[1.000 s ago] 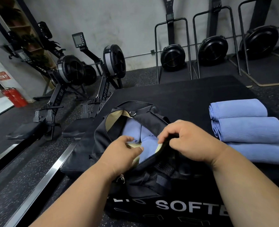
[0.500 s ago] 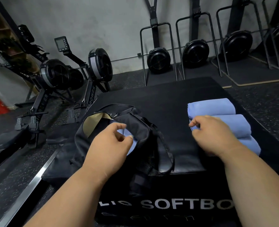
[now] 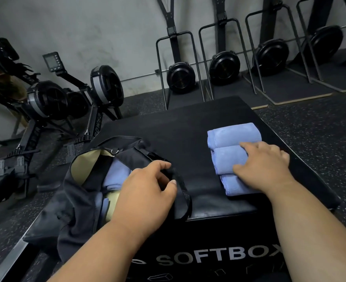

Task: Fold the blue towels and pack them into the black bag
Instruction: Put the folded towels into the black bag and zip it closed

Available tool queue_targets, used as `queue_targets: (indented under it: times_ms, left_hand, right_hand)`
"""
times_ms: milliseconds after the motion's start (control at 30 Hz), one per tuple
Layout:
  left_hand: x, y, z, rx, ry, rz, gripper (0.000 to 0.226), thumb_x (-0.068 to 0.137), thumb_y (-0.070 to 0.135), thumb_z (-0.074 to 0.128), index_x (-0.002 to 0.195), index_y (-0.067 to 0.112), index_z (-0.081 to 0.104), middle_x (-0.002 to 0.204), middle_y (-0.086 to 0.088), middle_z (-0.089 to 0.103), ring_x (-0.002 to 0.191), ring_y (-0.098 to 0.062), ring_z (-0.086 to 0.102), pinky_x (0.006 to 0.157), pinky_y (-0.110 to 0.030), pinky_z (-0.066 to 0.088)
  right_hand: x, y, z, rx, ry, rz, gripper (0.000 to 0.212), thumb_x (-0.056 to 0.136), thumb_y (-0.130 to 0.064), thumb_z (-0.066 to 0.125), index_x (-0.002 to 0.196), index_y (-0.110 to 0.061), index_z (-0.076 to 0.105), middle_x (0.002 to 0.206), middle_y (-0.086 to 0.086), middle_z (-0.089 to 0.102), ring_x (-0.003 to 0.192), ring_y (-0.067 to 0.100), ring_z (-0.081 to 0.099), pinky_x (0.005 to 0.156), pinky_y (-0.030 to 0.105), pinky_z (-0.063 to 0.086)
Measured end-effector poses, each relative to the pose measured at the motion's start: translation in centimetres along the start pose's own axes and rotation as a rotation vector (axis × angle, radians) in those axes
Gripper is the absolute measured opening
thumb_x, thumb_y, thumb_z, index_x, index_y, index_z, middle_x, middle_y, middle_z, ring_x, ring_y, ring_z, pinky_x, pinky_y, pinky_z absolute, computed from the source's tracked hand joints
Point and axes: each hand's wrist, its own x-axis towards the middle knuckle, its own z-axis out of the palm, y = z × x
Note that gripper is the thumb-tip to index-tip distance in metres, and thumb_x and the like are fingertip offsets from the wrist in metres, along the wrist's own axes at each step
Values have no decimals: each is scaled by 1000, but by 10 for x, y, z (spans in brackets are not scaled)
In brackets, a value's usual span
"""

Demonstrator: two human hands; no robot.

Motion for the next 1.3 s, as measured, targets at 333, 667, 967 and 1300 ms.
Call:
queue_targets:
  times_ms: [333, 667, 967, 1300]
  left_hand:
    - [4, 20, 31, -13, -82, 88, 40, 91, 46, 66, 130, 47, 59, 98, 34, 67, 78, -8, 57, 83, -30, 53]
    - [7, 19, 39, -13, -105, 45, 36, 93, 41, 67, 128, 46, 60, 97, 35, 65, 86, -7, 57, 84, -26, 47]
    - [1, 17, 44, -266, -174, -114, 38, 92, 37, 74, 126, 45, 60, 104, 24, 68, 89, 3, 64, 90, -28, 55]
    - [9, 49, 27, -984, -154, -242, 115, 87, 37, 79, 167, 30, -3, 106, 17, 78, 109, -5, 72, 111, -42, 50]
  right_hand:
    - [11, 13, 5, 77, 48, -1, 51, 87, -59, 48, 127, -32, 64, 131, 4, 49, 126, 31, 43, 110, 49, 31]
    - [14, 18, 0, 153, 8, -82, 33, 84, -39, 57, 116, -32, 63, 123, 0, 60, 110, 29, 47, 94, 44, 36]
    - [7, 12, -12, 369, 95, 1, 22, 84, -33, 57, 73, -17, 48, 81, -1, 56, 87, 29, 52, 83, 44, 35]
    - [-23, -42, -26, 1408, -260, -89, 20, 83, -16, 62, 70, -23, 49, 69, -1, 51, 70, 16, 52, 67, 35, 38]
